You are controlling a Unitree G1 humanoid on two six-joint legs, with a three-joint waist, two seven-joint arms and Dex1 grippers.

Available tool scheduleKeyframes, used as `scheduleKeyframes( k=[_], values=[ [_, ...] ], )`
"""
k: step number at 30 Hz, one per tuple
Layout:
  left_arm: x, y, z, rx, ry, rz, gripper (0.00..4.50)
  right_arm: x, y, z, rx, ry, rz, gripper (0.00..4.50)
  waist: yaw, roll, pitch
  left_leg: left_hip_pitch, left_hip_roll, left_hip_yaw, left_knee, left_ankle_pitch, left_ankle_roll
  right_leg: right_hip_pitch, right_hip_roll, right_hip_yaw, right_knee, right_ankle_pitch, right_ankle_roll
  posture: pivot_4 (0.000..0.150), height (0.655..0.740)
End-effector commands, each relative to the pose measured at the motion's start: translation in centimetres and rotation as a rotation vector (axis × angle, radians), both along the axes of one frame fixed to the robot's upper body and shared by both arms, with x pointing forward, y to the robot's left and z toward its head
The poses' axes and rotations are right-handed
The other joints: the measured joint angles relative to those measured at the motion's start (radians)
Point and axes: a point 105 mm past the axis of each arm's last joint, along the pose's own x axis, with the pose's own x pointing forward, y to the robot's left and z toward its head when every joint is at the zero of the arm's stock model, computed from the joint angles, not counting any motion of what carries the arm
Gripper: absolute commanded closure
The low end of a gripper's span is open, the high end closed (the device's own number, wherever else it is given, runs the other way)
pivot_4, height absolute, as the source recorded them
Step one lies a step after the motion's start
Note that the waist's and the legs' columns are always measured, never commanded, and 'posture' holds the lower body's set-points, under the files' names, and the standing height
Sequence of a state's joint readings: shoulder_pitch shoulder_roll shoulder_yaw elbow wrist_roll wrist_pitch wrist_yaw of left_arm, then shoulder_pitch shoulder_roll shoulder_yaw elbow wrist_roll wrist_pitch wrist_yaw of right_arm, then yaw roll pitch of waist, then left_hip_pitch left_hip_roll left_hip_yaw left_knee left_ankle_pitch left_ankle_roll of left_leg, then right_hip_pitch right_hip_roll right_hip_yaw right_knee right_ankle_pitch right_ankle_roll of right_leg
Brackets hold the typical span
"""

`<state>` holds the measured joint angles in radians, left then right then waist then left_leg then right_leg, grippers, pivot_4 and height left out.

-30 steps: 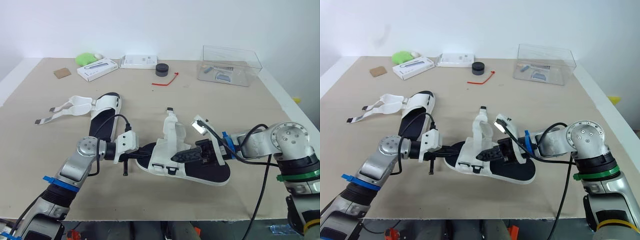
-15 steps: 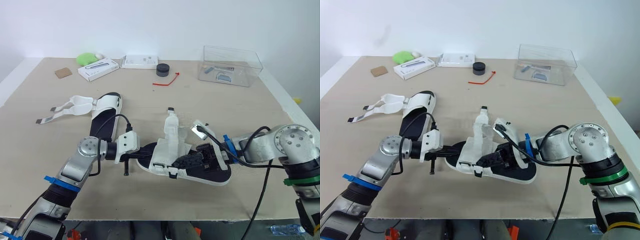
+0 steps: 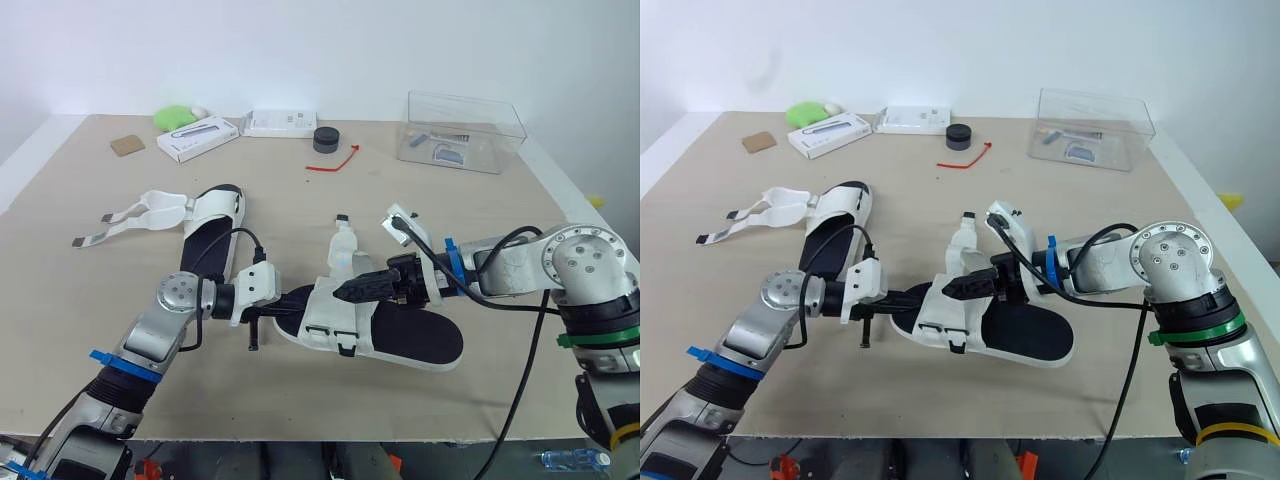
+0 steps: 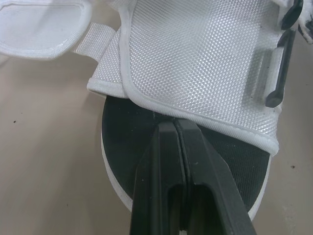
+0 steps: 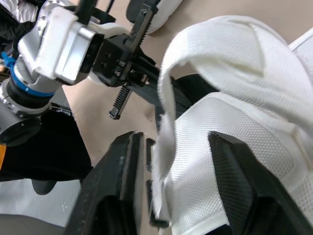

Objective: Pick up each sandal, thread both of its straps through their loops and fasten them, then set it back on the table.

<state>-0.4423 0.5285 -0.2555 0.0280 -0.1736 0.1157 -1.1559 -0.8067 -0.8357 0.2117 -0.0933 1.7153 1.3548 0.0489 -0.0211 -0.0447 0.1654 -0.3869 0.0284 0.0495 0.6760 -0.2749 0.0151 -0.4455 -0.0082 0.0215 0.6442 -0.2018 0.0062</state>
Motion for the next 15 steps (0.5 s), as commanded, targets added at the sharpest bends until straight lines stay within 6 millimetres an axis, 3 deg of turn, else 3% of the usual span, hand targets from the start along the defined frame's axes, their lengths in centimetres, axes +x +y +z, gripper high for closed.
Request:
scheduleKeyframes(
  k=[1,5,12,15],
  values=[
    [0.2,0.2,0.2,0.009,-0.011,0.013,4.5,-1.0,0.1,0.3,0.03,-0.003,0.034,4.47,0.0,0.0,0.0,0.0,0.0,0.0,0.0,0.0,0.0,0.0,0.0,0.0,0.0,0.0,0.0,0.15,0.74],
    [0.2,0.2,0.1,0.008,-0.007,0.015,4.5,-2.3,0.0,-1.4,-0.015,0.013,0.053,4.47,0.0,0.0,0.0,0.0,0.0,-0.001,0.0,0.0,0.0,0.0,0.0,-0.001,0.0,0.0,0.0,0.15,0.74],
    [0.2,0.2,0.0,0.009,-0.005,0.015,4.5,-4.2,0.3,-1.9,-0.033,-0.007,0.111,4.47,0.0,0.0,0.0,0.0,0.0,-0.002,0.001,0.0,0.0,0.0,0.001,-0.001,0.0,0.0,0.001,0.15,0.74],
    [0.3,0.2,0.1,0.011,-0.006,0.015,4.5,-4.0,0.1,-1.4,-0.037,-0.036,0.116,4.47,0.0,0.0,0.0,0.0,0.0,-0.002,0.001,0.0,0.0,0.0,0.001,-0.001,0.0,0.0,0.001,0.15,0.74]
  ],
)
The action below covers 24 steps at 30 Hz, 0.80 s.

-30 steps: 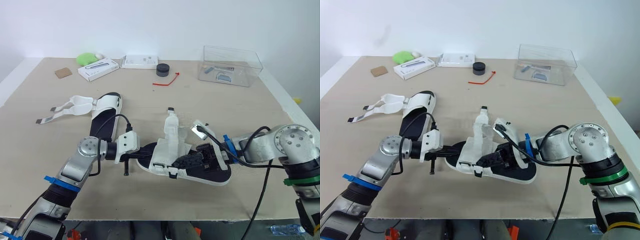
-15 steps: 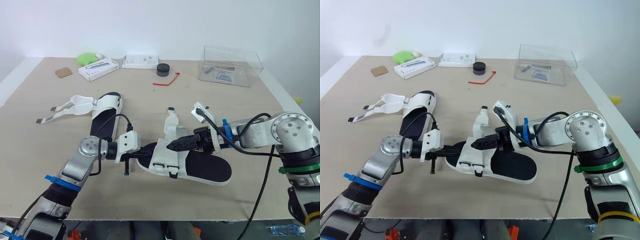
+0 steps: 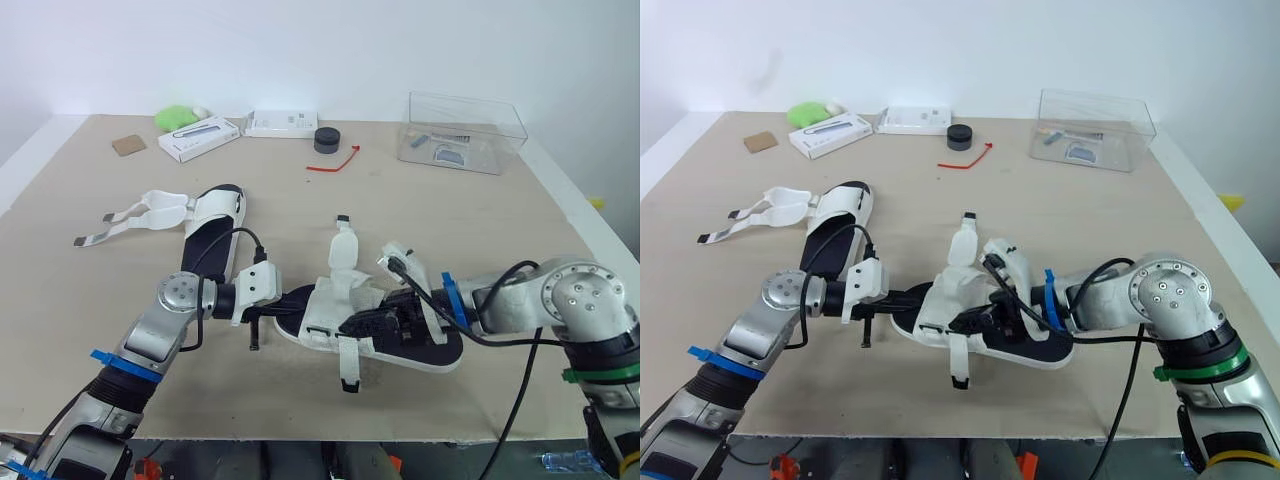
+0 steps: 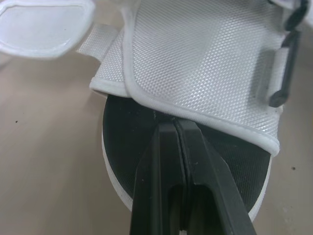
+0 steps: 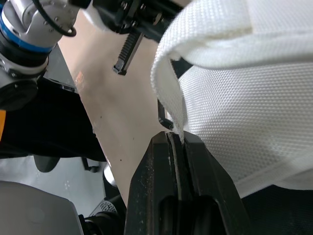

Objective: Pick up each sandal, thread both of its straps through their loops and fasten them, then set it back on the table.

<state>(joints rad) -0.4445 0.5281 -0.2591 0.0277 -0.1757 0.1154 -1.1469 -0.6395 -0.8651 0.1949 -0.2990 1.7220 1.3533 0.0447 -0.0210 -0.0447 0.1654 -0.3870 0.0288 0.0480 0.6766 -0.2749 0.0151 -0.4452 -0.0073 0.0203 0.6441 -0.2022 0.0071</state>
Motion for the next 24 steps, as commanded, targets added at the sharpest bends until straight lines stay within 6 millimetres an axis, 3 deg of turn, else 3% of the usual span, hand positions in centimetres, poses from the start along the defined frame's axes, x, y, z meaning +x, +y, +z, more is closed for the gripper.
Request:
scheduleKeyframes(
  k=[1,3,11,15,18,22,24],
  values=[
    [0.3,0.3,0.0,0.015,-0.003,0.011,4.5,-0.3,-0.1,1.5,0.011,-0.065,0.033,3.96,0.0,0.0,0.0,0.0,0.0,0.0,0.0,0.0,0.0,0.0,0.0,0.0,0.0,0.0,0.0,0.15,0.74],
    [0.3,0.3,0.1,0.015,-0.003,0.011,4.5,0.0,-0.6,2.2,0.015,-0.087,0.032,3.46,0.0,0.0,0.0,0.0,0.0,0.0,0.0,0.0,0.0,0.0,0.0,0.0,0.0,0.0,0.0,0.15,0.74],
    [0.4,0.3,0.1,0.015,0.0,0.007,4.5,-1.2,-3.5,5.1,0.1,-0.047,0.054,0.09,0.001,0.0,0.0,0.001,0.0,0.0,0.0,0.0,0.0,0.001,0.0,0.0,0.0,0.0,0.0,0.15,0.74],
    [0.4,0.4,0.0,0.016,0.009,0.005,4.5,-3.9,-3.8,5.1,0.176,0.051,0.141,0.09,0.001,0.0,0.0,0.001,0.0,0.0,0.0,0.0,0.0,0.001,0.0,0.0,0.0,0.0,0.0,0.15,0.74],
    [0.3,0.3,0.0,0.018,0.018,-0.005,4.5,-5.6,-3.5,3.9,0.186,0.139,0.189,0.09,0.001,0.0,0.0,0.001,0.0,-0.001,0.0,0.0,0.0,0.001,0.0,0.0,0.0,0.0,0.0,0.15,0.74],
    [0.3,0.2,0.0,0.016,0.024,-0.014,4.5,-5.6,-3.3,1.1,0.143,0.175,0.146,0.09,0.001,0.0,0.0,0.001,0.0,0.0,0.0,0.0,0.0,0.003,0.0,0.0,0.0,0.0,0.0,0.15,0.74],
    [0.3,0.2,0.0,0.015,0.026,-0.015,4.5,-4.6,-3.2,-0.1,0.126,0.153,0.1,0.09,0.001,0.0,0.0,0.002,0.0,0.0,0.0,0.0,0.0,0.003,0.001,0.0,0.0,0.0,0.0,0.15,0.74]
  ],
)
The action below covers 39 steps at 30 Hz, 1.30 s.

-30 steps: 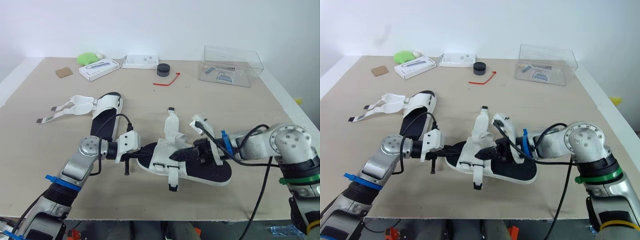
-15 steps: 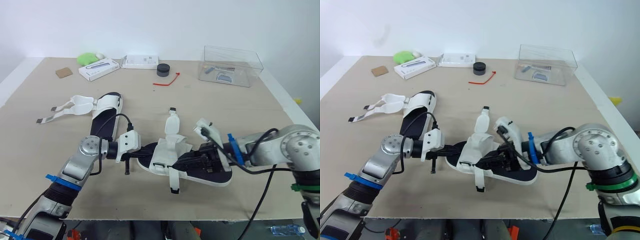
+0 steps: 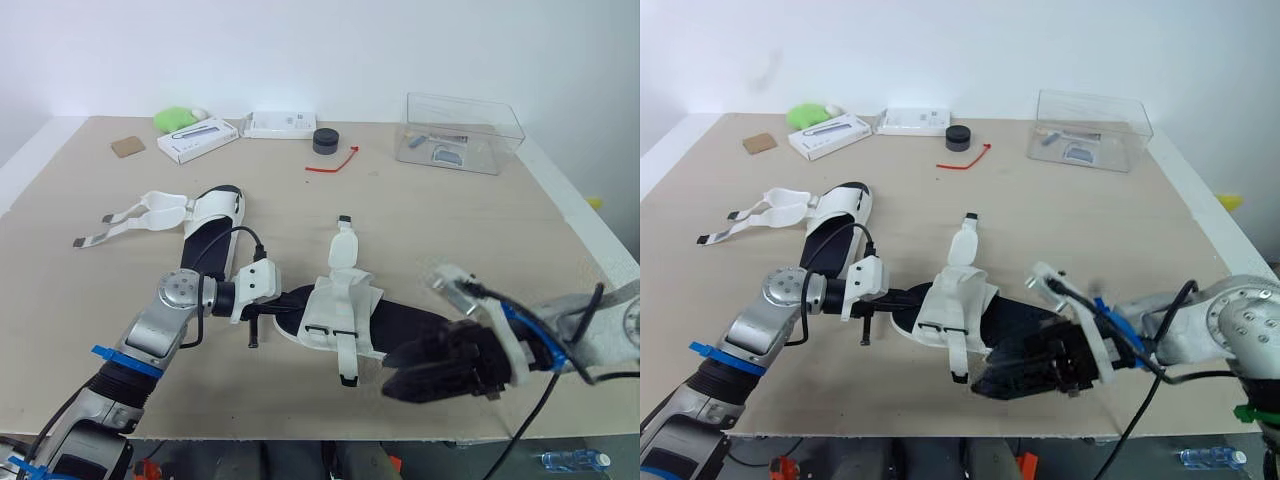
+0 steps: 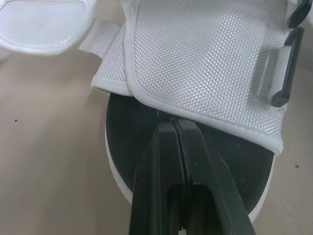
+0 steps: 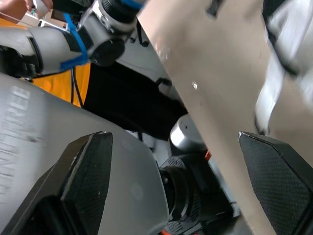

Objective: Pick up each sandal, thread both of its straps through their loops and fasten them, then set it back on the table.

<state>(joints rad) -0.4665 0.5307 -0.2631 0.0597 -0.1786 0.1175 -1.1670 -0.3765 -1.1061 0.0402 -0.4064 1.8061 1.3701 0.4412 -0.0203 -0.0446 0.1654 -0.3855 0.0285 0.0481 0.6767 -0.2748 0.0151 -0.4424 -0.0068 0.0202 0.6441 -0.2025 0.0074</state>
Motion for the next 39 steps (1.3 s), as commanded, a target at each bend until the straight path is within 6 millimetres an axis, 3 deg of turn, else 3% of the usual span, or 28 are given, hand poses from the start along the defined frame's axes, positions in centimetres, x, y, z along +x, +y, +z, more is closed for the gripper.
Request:
scheduleKeyframes(
  k=[1,4,11,21,24,26,31,32,33,39],
  values=[
    [0.0,0.0,0.1,0.004,0.011,-0.009,4.5,1.9,0.3,-1.4,-0.03,-0.073,-0.076,0.09,0.0,0.0,0.0,0.0,0.0,0.0,0.0,0.0,0.0,0.0,0.001,0.0,0.0,0.0,0.0,0.15,0.74],
    [0.1,0.0,0.2,0.003,0.007,-0.008,4.5,3.6,0.5,-2.4,-0.041,-0.119,-0.134,0.09,0.0,0.0,0.0,0.0,0.0,0.0,0.001,0.0,0.0,0.0,0.002,0.0,0.0,0.0,0.0,0.15,0.74],
    [0.7,0.2,0.5,-0.006,-0.019,0.02,4.5,5.7,1.3,-2.3,-0.008,-0.157,-0.181,0.09,-0.001,0.0,0.0,0.0,0.0,0.0,0.001,0.0,0.0,0.0,0.002,0.001,0.001,0.001,0.0,0.15,0.74],
    [1.2,0.3,0.2,0.01,-0.049,0.048,4.5,6.1,1.7,-2.9,-0.045,-0.181,-0.158,0.09,-0.001,0.0,0.0,0.001,0.0,0.0,0.001,0.0,0.0,0.0,0.001,0.0,0.001,0.001,0.0,0.15,0.74],
    [1.2,0.3,0.1,0.013,-0.05,0.051,4.5,6.1,1.7,-3.4,-0.07,-0.191,-0.152,0.9,-0.001,0.0,0.0,0.001,0.0,0.0,0.001,0.001,0.0,0.0,0.002,0.0,0.001,0.002,0.0,0.15,0.74],
    [1.1,0.2,-0.1,0.014,-0.05,0.056,4.5,6.0,1.5,-3.8,-0.074,-0.181,-0.168,1.89,-0.001,0.0,0.0,0.002,0.0,0.0,0.001,0.001,0.0,0.0,0.002,0.0,0.001,0.002,0.0,0.15,0.74],
    [1.0,0.1,-0.2,0.011,-0.047,0.06,4.5,5.5,1.4,-4.2,-0.065,-0.161,-0.18,3.88,0.0,0.0,0.0,0.001,-0.001,0.0,0.001,0.001,0.0,0.0,0.001,0.0,0.001,0.001,0.0,0.15,0.74],
    [0.9,0.1,-0.2,0.011,-0.046,0.06,4.5,5.2,1.3,-4.3,-0.07,-0.156,-0.175,3.88,0.0,0.0,0.0,0.001,-0.001,0.0,0.001,0.001,0.0,0.0,0.001,0.0,0.001,0.001,0.0,0.15,0.74],
    [0.8,0.0,-0.3,0.011,-0.045,0.06,4.5,4.9,1.2,-4.5,-0.076,-0.15,-0.169,4.42,0.0,0.0,0.0,0.001,-0.001,0.0,0.001,0.001,0.0,0.0,0.001,0.0,0.001,0.002,0.001,0.15,0.74],
    [0.7,-0.1,-0.4,0.009,-0.038,0.059,4.5,2.2,0.3,-5.2,-0.115,-0.098,-0.115,4.46,0.0,0.0,0.0,0.001,-0.001,-0.001,0.001,0.001,0.0,0.0,0.001,0.0,0.001,0.001,0.001,0.15,0.74]
  ],
)
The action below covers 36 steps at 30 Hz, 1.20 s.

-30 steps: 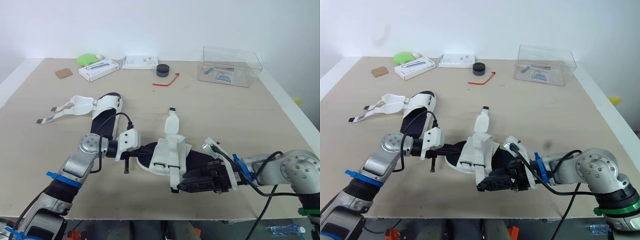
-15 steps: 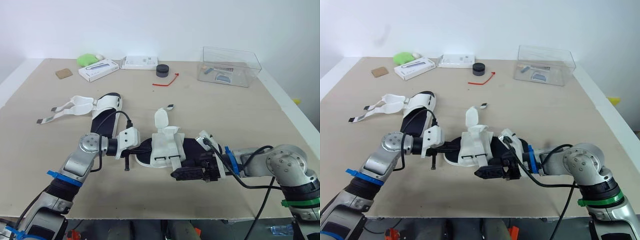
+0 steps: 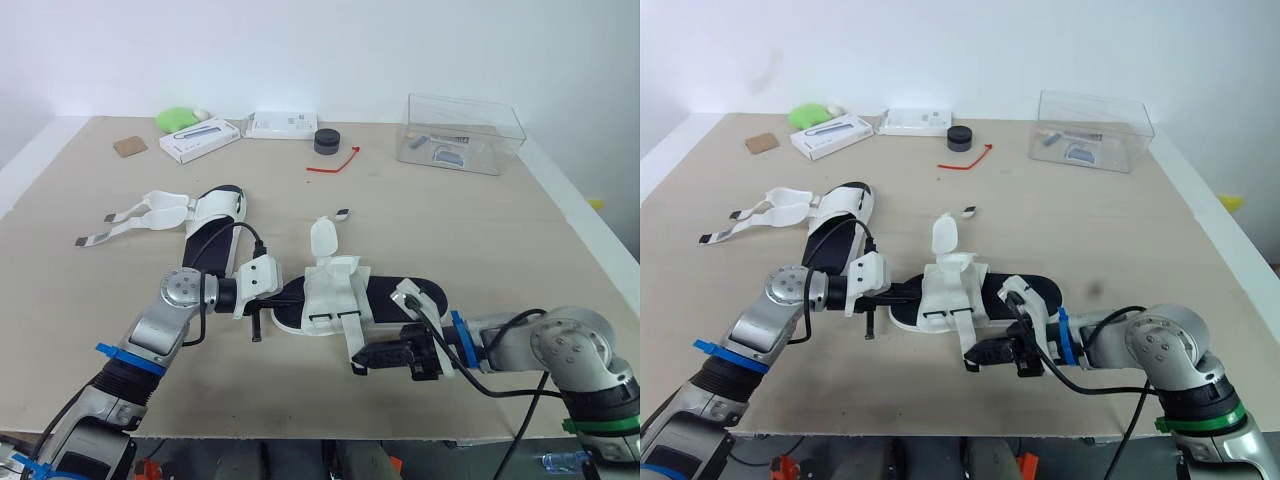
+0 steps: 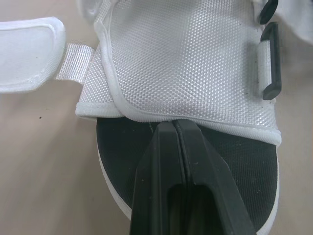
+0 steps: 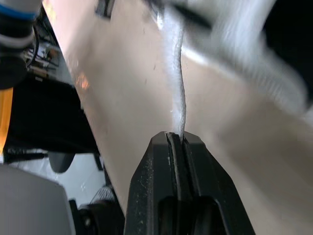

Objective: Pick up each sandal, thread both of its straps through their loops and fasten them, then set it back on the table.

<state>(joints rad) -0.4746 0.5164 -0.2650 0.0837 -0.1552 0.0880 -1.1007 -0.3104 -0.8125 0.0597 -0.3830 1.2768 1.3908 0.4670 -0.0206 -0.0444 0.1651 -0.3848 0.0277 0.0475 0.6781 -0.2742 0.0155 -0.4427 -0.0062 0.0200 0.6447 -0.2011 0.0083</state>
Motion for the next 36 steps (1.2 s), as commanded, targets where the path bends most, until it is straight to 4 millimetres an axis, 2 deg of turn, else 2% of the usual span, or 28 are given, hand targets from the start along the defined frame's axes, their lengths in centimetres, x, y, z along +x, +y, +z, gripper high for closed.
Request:
scheduleKeyframes(
  k=[1,7,13,17,23,27,30,31,32,33,34,36],
  values=[
    [-0.1,0.0,-0.4,0.018,0.008,0.004,4.5,-1.7,-0.3,1.0,0.008,-0.002,0.06,4.46,0.0,0.0,0.0,0.0,0.0,0.0,0.0,0.0,0.0,0.0,0.0,0.0,0.0,0.0,0.0,0.15,0.74],
    [-0.1,0.1,-0.5,0.02,0.012,0.006,4.5,-3.9,-0.6,1.6,0.031,0.057,0.12,4.46,0.0,0.0,0.0,0.0,0.0,0.0,0.0,0.0,0.0,0.001,0.0,0.0,0.0,0.0,0.0,0.15,0.74],
    [0.0,0.1,-0.6,0.024,0.014,0.006,4.5,-3.9,-0.3,2.2,0.073,0.047,0.121,4.46,0.0,0.0,0.0,0.0,0.0,0.0,0.0,0.0,0.0,0.001,0.0,0.0,0.0,0.0,0.0,0.15,0.74],
    [0.0,0.1,-0.6,0.026,0.014,0.004,4.5,-4.5,0.1,3.1,0.123,0.048,0.176,4.46,0.0,0.0,0.0,0.0,-0.001,0.0,0.0,0.0,0.0,0.001,0.0,0.0,0.0,0.0,0.0,0.15,0.74],
    [0.2,0.0,-0.7,0.029,0.011,0.0,4.5,-4.0,-0.3,3.2,0.081,-0.012,0.16,4.46,0.001,0.0,0.0,0.0,-0.001,0.0,0.0,0.0,0.0,0.001,0.0,0.0,0.0,0.0,0.001,0.15,0.74],
    [0.3,-0.1,-0.7,0.028,0.01,-0.002,4.5,-4.9,-0.4,3.6,0.087,-0.018,0.225,3.14,0.001,0.0,0.0,0.0,-0.001,0.0,0.0,0.0,0.0,0.001,0.0,0.0,0.0,0.0,0.001,0.15,0.74],
    [0.4,-0.3,-0.7,0.028,0.007,-0.006,4.5,-4.7,-0.7,3.8,0.055,-0.088,0.24,1.51,0.002,0.0,0.0,0.0,-0.001,-0.001,0.0,0.0,0.0,0.001,0.0,-0.001,0.0,0.0,0.001,0.15,0.74],
    [0.4,-0.3,-0.7,0.028,0.007,-0.007,4.5,-4.4,-0.9,3.7,0.025,-0.142,0.245,1.4,0.003,0.0,0.0,0.001,-0.001,-0.001,0.001,0.0,0.0,0.001,0.0,-0.001,0.0,0.0,0.001,0.15,0.74],
    [0.4,-0.3,-0.7,0.028,0.006,-0.009,4.5,-3.8,-1.2,3.7,-0.019,-0.238,0.258,0.83,0.003,0.0,0.0,0.001,-0.001,-0.001,0.001,0.0,0.0,0.001,0.0,-0.001,0.0,0.0,0.001,0.15,0.74],
    [0.5,-0.4,-0.7,0.028,0.006,-0.01,4.5,-3.2,-1.5,3.8,-0.059,-0.344,0.279,0.63,0.005,0.001,-0.001,0.0,-0.001,-0.001,0.002,0.0,0.0,0.001,-0.001,-0.001,0.0,0.0,0.001,0.15,0.74],
    [0.5,-0.4,-0.7,0.028,0.006,-0.011,4.5,-2.5,-1.9,3.8,-0.103,-0.456,0.302,0.09,0.004,0.0,-0.001,0.0,-0.001,-0.001,0.003,0.0,0.0,0.001,-0.001,-0.001,0.0,0.0,0.001,0.15,0.74],
    [0.5,-0.4,-0.7,0.029,0.004,-0.013,4.5,-1.0,-2.1,4.4,-0.137,-0.724,0.372,0.09,0.005,0.0,-0.001,0.0,-0.002,0.0,0.003,0.0,0.0,0.001,-0.001,-0.002,0.0,0.001,0.003,0.15,0.74]
  ],
)
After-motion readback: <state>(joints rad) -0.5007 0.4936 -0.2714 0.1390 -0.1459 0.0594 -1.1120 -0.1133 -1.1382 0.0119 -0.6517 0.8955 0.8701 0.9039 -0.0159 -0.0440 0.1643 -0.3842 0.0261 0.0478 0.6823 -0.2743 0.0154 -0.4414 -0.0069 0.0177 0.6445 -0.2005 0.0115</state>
